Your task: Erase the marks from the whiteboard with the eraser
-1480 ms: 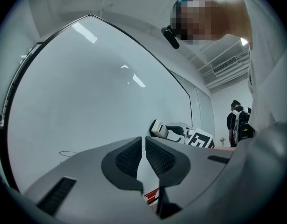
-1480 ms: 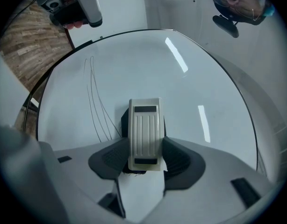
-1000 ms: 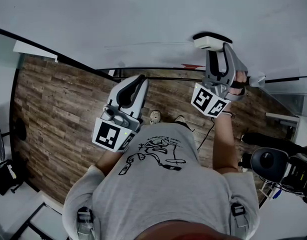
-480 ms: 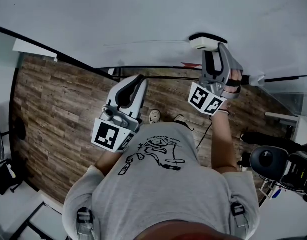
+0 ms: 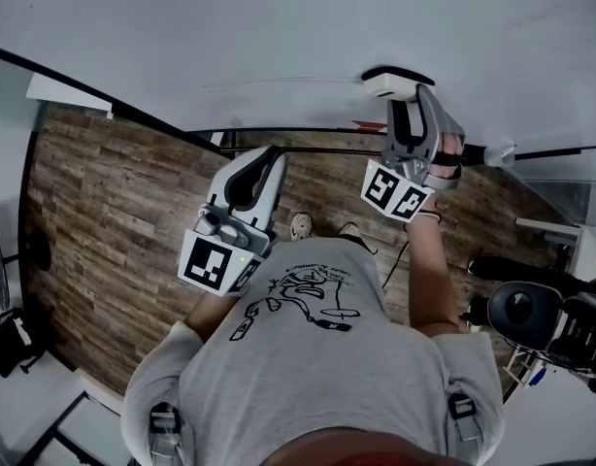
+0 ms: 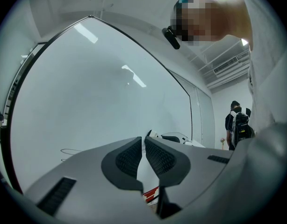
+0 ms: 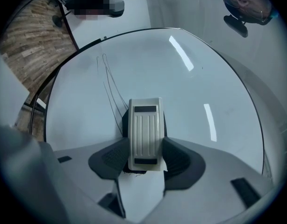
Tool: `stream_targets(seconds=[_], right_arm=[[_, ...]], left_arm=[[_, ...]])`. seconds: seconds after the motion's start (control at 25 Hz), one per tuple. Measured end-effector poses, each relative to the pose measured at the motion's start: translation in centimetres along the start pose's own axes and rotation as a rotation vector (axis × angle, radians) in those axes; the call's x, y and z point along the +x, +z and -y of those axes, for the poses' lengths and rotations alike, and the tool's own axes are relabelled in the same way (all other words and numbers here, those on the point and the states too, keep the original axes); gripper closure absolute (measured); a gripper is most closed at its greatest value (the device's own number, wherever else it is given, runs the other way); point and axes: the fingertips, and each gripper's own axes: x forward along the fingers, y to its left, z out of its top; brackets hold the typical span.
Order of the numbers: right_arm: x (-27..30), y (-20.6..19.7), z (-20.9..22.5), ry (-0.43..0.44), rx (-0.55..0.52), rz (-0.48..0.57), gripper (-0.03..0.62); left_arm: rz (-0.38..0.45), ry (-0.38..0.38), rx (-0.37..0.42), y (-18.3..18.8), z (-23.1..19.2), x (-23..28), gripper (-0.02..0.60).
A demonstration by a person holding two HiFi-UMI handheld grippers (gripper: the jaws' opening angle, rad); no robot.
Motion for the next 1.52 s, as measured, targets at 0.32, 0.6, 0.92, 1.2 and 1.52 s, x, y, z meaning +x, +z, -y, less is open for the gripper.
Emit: stream_targets(seconds=[0.32, 0.6, 0.92, 1.2, 1.52], right_arm=[[-0.1, 0.0, -1.4, 0.019, -0.001, 0.001, 0.365], [0.0, -0.1, -2.3, 0.023, -0.002, 0.000, 0.365], [-0.1, -0.2, -3.4, 0.036, -0.013, 0.000, 0.365], [-0.1, -0.2, -5.0, 0.054, -0.021, 0.008, 0.364], [-0.2, -0.3, -8.2, 0.140, -0.047, -0.001, 0.364]], left_arm=[[0.007, -0.002, 0.003, 0.1, 0.3, -0.2, 0.541], [0.004, 0.002, 0.002, 0.0, 0.1, 0.0, 0.541], [0.005, 0.002, 0.005, 0.1, 0.3, 0.1, 0.541], [0.001, 0.009, 0.006, 0.2, 0.3, -0.2, 0.541], [0.005, 0.018, 0.008, 0.5, 0.4, -0.9, 0.541]])
